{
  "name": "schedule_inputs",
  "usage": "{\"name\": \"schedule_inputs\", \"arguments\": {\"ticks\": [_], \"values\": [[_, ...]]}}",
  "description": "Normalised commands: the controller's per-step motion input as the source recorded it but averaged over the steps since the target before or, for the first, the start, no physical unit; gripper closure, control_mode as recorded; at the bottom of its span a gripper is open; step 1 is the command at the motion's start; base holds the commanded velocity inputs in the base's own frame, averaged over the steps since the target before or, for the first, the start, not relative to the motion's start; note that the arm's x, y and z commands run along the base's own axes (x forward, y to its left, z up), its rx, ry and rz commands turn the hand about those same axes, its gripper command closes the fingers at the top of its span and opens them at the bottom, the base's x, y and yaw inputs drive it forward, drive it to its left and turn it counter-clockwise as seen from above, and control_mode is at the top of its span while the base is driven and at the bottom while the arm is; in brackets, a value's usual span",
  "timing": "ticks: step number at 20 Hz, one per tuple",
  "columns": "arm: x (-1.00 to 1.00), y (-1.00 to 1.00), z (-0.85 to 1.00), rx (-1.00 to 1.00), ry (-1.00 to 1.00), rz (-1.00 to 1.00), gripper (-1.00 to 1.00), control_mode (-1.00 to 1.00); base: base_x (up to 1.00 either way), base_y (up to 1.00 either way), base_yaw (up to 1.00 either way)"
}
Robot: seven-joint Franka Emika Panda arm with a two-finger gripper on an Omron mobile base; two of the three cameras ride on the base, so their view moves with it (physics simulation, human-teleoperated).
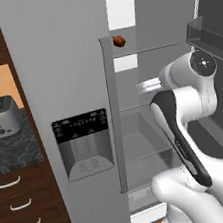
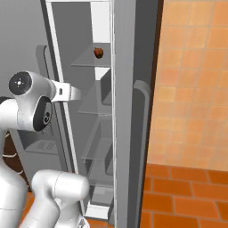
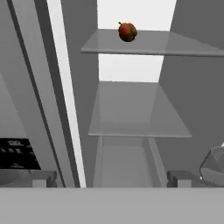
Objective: Place one bell pepper and one steak in each tupperware on the nearby counter, to pack two identical lunches.
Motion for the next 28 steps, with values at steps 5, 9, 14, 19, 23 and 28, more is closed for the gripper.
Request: {"name": "schedule_inputs", "arguments": {"ticks": [5,9,14,19,23,28], "values": [[0.00,-0.09,0.58,-0.09,0.00,0.09,-1.00,-1.00,0.00,0.00,0.00],[0.08,-0.13,0.50,0.00,0.00,0.07,-1.00,-1.00,0.00,0.00,0.00],[0.32,-0.12,0.30,0.00,0.08,0.02,-1.00,-1.00,0.00,0.00,0.00],[0.50,-0.08,0.06,0.00,0.08,0.01,-1.00,-1.00,0.00,0.00,0.00],[0.67,-0.04,0.00,0.00,0.00,0.11,-1.00,-1.00,0.00,0.00,0.00],[0.72,-0.05,-0.03,0.00,0.00,0.12,-1.00,-1.00,0.00,0.00,0.00]]}}
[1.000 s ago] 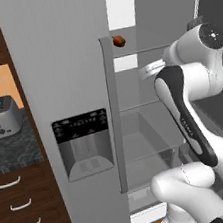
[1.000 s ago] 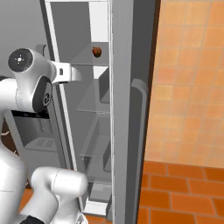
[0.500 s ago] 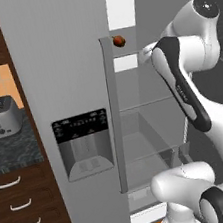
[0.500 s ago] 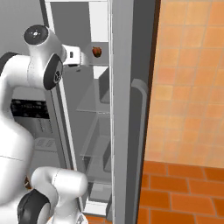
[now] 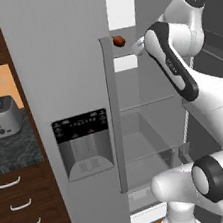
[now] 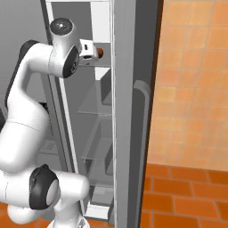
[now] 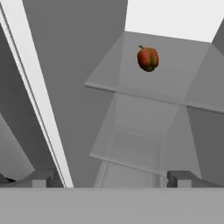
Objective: Place one bell pepper and one steak in each tupperware on the nearby counter, to pack two identical lunches.
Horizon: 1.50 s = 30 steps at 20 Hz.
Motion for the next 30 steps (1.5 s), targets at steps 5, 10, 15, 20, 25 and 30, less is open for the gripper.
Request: {"name": "schedule_inputs", "arguments": {"ticks": [5,10,15,20,25,30], "values": [[0.71,-0.09,-0.03,0.00,0.00,0.09,-1.00,-1.00,0.00,0.00,0.00],[0.65,-0.05,-0.16,0.00,-0.01,0.07,-1.00,-1.00,0.00,0.00,0.00],[0.67,0.00,-0.08,0.00,-0.01,0.01,-1.00,-1.00,0.00,0.00,0.00],[0.66,0.00,-0.03,0.01,-0.01,0.03,-1.00,-1.00,0.00,0.00,0.00],[0.60,0.00,-0.09,0.04,-0.01,0.05,-1.00,-1.00,0.00,0.00,0.00],[0.63,0.00,-0.05,0.04,0.00,0.06,-1.00,-1.00,0.00,0.00,0.00]]}}
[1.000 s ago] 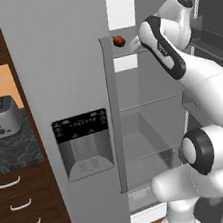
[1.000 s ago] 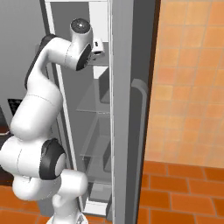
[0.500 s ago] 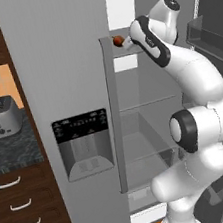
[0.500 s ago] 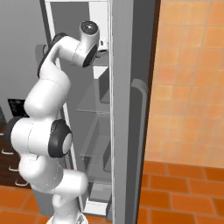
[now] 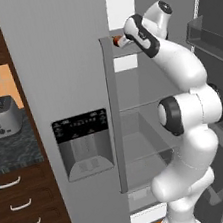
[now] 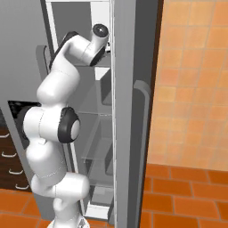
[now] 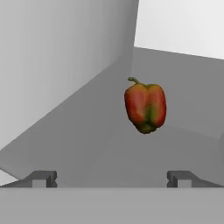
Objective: Place one bell pepper and one steak in each tupperware on the nearby counter, to pack two identical lunches.
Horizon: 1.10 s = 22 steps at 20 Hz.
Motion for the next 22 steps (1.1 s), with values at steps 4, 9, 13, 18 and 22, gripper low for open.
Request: {"name": "schedule_inputs", "arguments": {"ticks": [4,9,13,18,22], "values": [[0.59,0.00,-0.07,0.02,0.00,0.06,-1.00,-1.00,0.00,0.00,0.00],[0.42,0.00,-0.17,0.00,-0.03,0.07,-1.00,-1.00,0.00,0.00,0.00],[0.44,0.00,-0.10,0.00,-0.05,0.05,-1.00,-1.00,0.00,0.00,0.00],[0.49,0.00,-0.01,0.00,-0.01,0.04,-1.00,-1.00,0.00,0.00,0.00],[0.44,0.00,0.00,0.00,0.00,0.03,-1.00,-1.00,0.00,0.00,0.00]]}}
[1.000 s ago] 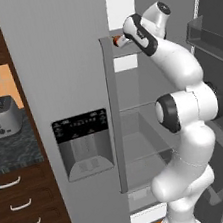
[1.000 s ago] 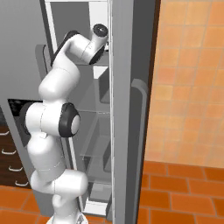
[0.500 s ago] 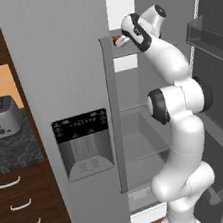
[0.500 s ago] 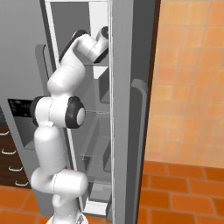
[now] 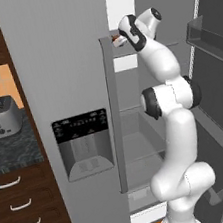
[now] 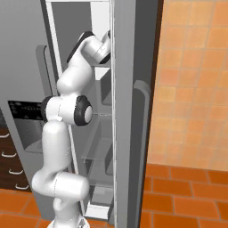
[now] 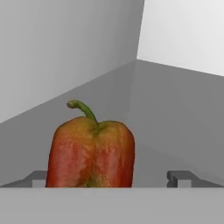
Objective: Place one bell pepper and one steak in each tupperware on the nearby counter, to pack two identical lunches.
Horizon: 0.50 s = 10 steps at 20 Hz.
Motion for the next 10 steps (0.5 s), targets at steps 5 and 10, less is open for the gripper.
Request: {"name": "schedule_inputs", "arguments": {"ticks": [5,10], "values": [[0.35,0.10,-0.06,0.00,0.00,0.02,1.00,-1.00,0.00,0.00,0.00],[-0.10,0.00,-0.02,-0.04,-0.15,0.01,1.00,-1.00,0.00,0.00,0.00]]}}
